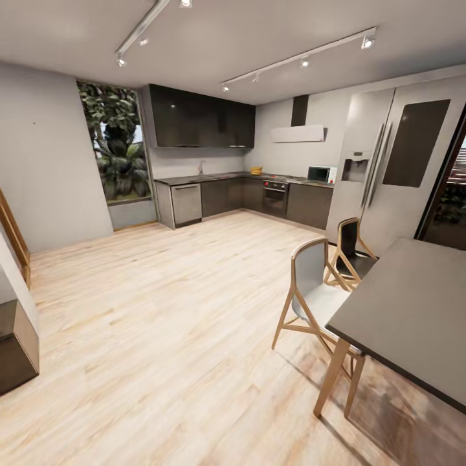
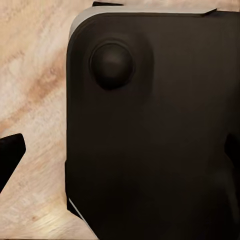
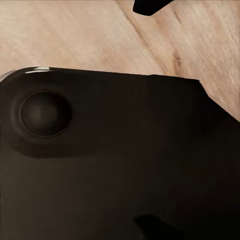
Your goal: In the kitchen, take the popcorn bag from the countertop, put it into the microwave, and heat it until the popcorn is cooked so the cooked popcorn ends up inside the bag.
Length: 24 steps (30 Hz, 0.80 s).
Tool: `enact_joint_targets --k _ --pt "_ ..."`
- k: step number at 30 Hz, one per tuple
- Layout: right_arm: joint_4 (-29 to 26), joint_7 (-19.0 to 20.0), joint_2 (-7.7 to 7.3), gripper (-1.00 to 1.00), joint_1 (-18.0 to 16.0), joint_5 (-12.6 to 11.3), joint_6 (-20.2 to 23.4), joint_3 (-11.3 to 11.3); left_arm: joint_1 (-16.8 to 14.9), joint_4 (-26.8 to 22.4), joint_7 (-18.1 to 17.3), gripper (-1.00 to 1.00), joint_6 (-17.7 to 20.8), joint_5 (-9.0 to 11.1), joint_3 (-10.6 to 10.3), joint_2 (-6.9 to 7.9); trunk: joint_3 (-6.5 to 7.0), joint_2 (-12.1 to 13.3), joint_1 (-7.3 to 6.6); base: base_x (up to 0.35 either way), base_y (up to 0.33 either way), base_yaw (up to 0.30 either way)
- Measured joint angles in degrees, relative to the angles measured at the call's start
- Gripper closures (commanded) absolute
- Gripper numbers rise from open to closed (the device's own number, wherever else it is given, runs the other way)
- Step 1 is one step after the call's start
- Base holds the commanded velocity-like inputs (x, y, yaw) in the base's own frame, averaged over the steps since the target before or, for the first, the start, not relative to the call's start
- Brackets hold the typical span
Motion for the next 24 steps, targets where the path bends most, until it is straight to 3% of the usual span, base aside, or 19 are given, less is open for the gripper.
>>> enact_joint_targets --k 24 --pt "0.00 -0.01 0.09 -1.00 0.00 0.07 -0.11 -0.04 0.00 -0.01 0.04 -1.00 -0.01 0.13 0.00 0.00 0.00 0.00 0.00 0.000 0.000 0.270"
